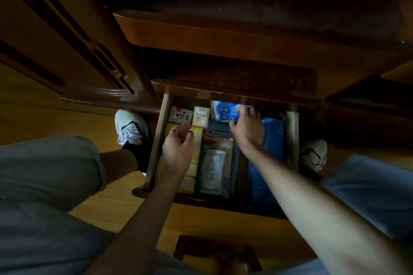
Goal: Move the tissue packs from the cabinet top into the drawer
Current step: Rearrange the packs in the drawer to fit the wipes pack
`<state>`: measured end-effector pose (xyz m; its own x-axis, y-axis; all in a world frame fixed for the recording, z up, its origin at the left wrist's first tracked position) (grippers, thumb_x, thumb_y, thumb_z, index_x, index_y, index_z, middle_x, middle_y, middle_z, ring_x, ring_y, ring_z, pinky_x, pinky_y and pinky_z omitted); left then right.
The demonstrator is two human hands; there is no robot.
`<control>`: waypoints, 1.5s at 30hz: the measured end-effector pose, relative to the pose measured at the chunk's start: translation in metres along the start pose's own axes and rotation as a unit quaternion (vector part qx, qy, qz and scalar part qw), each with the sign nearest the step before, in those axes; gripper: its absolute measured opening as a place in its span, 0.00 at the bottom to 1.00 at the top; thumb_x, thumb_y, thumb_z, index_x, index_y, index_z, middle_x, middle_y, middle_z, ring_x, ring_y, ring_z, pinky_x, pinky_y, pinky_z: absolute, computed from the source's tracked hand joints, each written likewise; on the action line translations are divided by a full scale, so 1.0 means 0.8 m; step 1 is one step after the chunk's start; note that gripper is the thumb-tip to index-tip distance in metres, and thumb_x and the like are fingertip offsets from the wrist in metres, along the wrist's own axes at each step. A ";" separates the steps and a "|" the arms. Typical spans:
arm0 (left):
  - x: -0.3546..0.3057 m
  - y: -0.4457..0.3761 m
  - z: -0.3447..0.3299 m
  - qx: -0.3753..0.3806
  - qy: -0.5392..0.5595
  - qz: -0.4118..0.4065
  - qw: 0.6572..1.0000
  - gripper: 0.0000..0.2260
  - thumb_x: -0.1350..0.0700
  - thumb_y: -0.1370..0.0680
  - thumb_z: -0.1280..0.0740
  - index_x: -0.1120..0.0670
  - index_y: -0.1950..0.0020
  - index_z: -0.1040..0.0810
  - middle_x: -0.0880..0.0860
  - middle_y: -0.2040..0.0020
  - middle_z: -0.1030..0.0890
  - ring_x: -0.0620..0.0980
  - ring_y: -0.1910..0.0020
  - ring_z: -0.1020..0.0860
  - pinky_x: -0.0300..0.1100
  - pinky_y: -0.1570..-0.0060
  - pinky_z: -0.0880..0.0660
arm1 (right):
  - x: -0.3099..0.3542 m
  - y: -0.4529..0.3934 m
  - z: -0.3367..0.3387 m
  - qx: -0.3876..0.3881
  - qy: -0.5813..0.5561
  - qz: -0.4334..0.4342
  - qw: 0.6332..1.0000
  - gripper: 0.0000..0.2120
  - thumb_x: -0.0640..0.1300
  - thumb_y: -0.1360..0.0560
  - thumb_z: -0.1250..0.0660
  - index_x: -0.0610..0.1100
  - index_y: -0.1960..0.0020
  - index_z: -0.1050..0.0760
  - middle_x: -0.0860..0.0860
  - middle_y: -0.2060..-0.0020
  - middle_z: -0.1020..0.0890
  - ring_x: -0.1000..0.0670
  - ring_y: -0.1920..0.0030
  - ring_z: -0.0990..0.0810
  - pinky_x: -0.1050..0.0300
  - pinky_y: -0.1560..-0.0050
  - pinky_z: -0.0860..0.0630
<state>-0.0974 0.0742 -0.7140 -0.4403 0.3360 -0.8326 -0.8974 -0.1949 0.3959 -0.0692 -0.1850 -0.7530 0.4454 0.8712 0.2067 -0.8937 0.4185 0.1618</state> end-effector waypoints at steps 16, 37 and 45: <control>0.010 -0.014 0.018 0.060 -0.344 -0.120 0.929 0.35 0.53 0.20 0.33 0.59 0.18 0.47 0.55 0.17 0.49 0.55 0.18 0.50 0.55 0.23 0.40 | 0.063 -0.029 -0.035 0.064 0.284 0.186 0.938 0.18 0.42 0.23 0.32 0.46 0.34 0.26 0.46 0.40 0.19 0.44 0.37 0.22 0.45 0.38 0.30; 0.025 -0.012 0.003 0.083 -0.464 -0.159 0.868 0.44 0.36 0.25 0.36 0.56 0.18 0.51 0.59 0.17 0.53 0.59 0.19 0.55 0.60 0.22 0.51 | 0.061 0.085 0.020 0.112 0.084 0.300 0.944 0.17 0.56 0.19 0.41 0.48 0.35 0.27 0.49 0.39 0.22 0.47 0.36 0.26 0.48 0.37 0.30; 0.065 0.103 -0.082 0.448 -0.562 -0.430 0.547 0.52 0.26 0.34 0.32 0.47 0.19 0.49 0.53 0.18 0.48 0.53 0.20 0.50 0.57 0.22 0.51 | -0.026 0.262 -0.024 0.381 0.220 0.410 0.799 0.34 0.63 0.21 0.38 0.46 0.23 0.40 0.43 0.32 0.26 0.40 0.37 0.24 0.43 0.42 0.24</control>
<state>-0.1920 0.0149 -0.7501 0.8669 0.4012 -0.2957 -0.2200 0.8404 0.4954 -0.2673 -0.1107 -0.7417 -0.4853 0.8482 0.2122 -0.5077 -0.4710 0.7214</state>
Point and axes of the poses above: each hand's wrist, its own y-axis away from the middle knuckle, its own z-axis out of the back of the hand, x = y × z, the point moved 10 cm from there along -y, towards the middle knuckle
